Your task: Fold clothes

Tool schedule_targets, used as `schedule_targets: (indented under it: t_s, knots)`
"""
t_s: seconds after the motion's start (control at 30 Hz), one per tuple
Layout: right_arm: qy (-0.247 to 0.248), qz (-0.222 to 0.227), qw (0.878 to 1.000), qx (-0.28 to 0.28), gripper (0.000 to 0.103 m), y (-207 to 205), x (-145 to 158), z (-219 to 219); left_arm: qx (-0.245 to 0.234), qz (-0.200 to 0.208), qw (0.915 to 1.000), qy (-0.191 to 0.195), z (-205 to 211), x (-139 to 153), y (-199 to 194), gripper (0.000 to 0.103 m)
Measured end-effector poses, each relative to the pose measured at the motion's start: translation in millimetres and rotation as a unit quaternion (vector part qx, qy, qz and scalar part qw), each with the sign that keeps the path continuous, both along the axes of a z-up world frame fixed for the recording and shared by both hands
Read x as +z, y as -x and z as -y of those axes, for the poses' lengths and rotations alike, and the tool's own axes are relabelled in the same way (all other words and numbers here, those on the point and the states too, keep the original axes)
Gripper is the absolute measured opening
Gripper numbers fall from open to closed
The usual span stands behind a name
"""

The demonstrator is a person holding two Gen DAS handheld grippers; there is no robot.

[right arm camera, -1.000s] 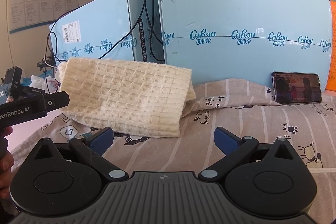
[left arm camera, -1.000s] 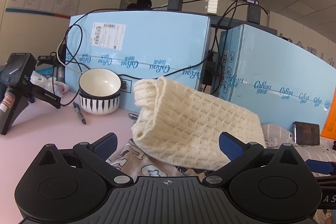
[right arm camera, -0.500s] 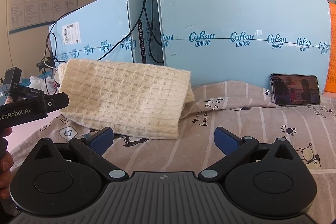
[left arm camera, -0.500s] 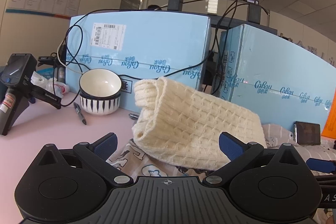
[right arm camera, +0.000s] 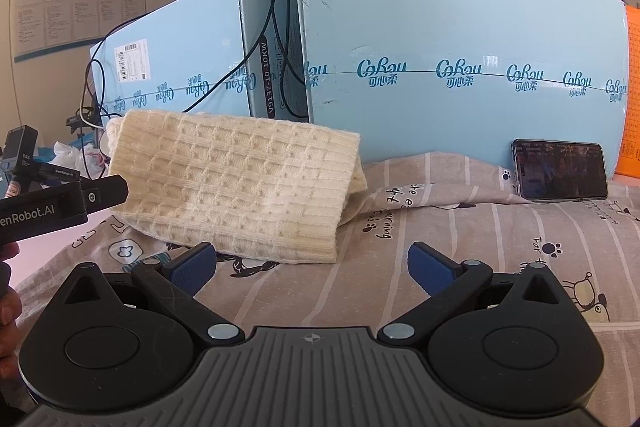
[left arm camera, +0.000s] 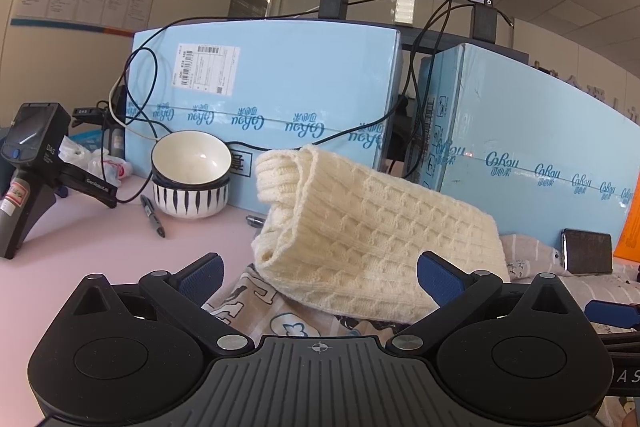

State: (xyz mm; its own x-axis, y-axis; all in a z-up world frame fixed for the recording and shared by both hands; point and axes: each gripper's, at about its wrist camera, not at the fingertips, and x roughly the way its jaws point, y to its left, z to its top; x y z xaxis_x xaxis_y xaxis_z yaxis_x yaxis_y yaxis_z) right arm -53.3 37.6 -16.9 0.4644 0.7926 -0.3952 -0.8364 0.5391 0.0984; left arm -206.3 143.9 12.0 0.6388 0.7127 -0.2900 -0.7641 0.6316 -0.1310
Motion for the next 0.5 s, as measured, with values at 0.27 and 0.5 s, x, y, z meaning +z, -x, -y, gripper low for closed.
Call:
schedule_targets:
  t_s: [0.27,0.5]
  knots:
    - [-0.001,-0.001,1.000,-0.007,0.103,-1.9,-0.2,0.6,0.005,-0.007,0.9999,-0.005,0.9,-1.3,-3.0,0.103]
    - [-0.003,0.001,1.000,-0.010,0.103,-1.8,-0.2,1.2,0.006,-0.010,0.9999,-0.009,1.1,-1.7,-3.8,0.103]
